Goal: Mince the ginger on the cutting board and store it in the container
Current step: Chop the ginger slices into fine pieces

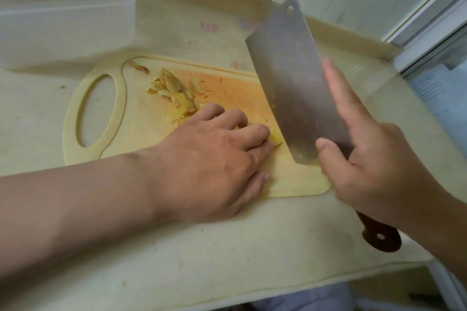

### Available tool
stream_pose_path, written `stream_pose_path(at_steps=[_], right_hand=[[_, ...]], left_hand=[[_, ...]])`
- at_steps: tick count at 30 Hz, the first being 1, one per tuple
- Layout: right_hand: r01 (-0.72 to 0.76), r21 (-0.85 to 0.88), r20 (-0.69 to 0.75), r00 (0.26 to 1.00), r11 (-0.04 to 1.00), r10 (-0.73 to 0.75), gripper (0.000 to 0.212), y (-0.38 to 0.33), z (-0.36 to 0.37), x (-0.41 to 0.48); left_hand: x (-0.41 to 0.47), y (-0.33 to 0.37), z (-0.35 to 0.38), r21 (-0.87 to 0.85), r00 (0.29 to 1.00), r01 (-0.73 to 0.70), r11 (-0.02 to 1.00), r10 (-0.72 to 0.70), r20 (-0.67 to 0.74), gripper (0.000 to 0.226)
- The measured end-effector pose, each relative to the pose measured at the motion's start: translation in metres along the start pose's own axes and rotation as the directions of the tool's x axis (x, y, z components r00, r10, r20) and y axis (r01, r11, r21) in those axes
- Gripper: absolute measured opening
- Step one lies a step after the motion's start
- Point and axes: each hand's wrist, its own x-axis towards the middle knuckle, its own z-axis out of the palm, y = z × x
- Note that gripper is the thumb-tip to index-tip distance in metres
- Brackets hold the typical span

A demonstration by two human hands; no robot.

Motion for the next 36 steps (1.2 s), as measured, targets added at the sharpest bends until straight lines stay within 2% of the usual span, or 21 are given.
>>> stream_pose_path(at_steps=[2, 6, 8, 12, 15, 17, 20, 24, 26, 29, 33, 36], right_hand=[[0.006, -0.042, 0.032, 0.999, 0.999, -0.004, 0.093, 0.001, -0.006, -0.006], [-0.02, -0.156, 0.223, 0.973, 0.988, 0.055, 0.091, -0.008, -0.014, 0.014], [-0.005, -0.193, 0.274, 0.96, 0.981, 0.059, 0.091, -0.015, -0.01, 0.033], [0.019, -0.13, 0.21, 0.978, 0.991, 0.008, 0.091, -0.019, 0.0, 0.054], [0.016, -0.107, 0.069, 0.998, 0.994, -0.009, 0.092, -0.013, 0.002, 0.031], [0.005, -0.073, 0.027, 1.0, 0.997, -0.003, 0.093, -0.01, 0.001, 0.009], [0.005, -0.095, 0.053, 0.999, 0.995, 0.0, 0.092, -0.007, -0.005, -0.002], [0.02, -0.167, 0.233, 0.972, 0.986, 0.02, 0.09, -0.012, -0.011, 0.022], [0.033, -0.19, 0.275, 0.961, 0.981, 0.021, 0.091, -0.018, -0.009, 0.039], [0.051, -0.17, 0.228, 0.974, 0.984, -0.011, 0.091, -0.02, -0.002, 0.05], [0.011, -0.094, 0.086, 0.996, 0.995, -0.003, 0.092, -0.011, -0.001, 0.021], [-0.021, -0.082, 0.102, 0.994, 0.996, 0.029, 0.092, -0.01, -0.008, 0.001]], left_hand=[[0.001, 0.0, 0.0, -0.004, 1.0, -0.006, 1.0, 0.006, -0.006, 0.064], [0.0, 0.0, 0.001, 0.01, 1.0, -0.008, 1.0, 0.008, -0.017, 0.066], [0.0, 0.0, 0.001, 0.021, 1.0, -0.003, 1.0, 0.003, -0.011, 0.067], [0.0, 0.002, 0.0, 0.019, 1.0, -0.002, 1.0, 0.002, -0.009, 0.068], [-0.001, 0.0, 0.001, 0.033, 1.0, 0.0, 0.999, 0.001, -0.014, 0.068], [-0.001, 0.001, 0.001, 0.041, 1.0, -0.002, 0.999, 0.003, -0.013, 0.068], [0.0, 0.001, 0.001, 0.035, 1.0, -0.01, 0.999, 0.011, -0.019, 0.068], [-0.001, 0.0, 0.003, 0.041, 0.999, -0.016, 0.999, 0.018, -0.042, 0.067], [0.0, 0.001, 0.004, 0.038, 0.999, -0.013, 0.999, 0.014, -0.029, 0.068], [0.0, 0.0, 0.002, 0.033, 1.0, -0.011, 0.999, 0.012, -0.024, 0.069], [0.0, 0.001, 0.0, 0.051, 1.0, -0.01, 0.999, 0.011, -0.007, 0.07], [0.0, 0.001, 0.001, 0.049, 0.999, -0.015, 0.999, 0.016, -0.028, 0.069]])
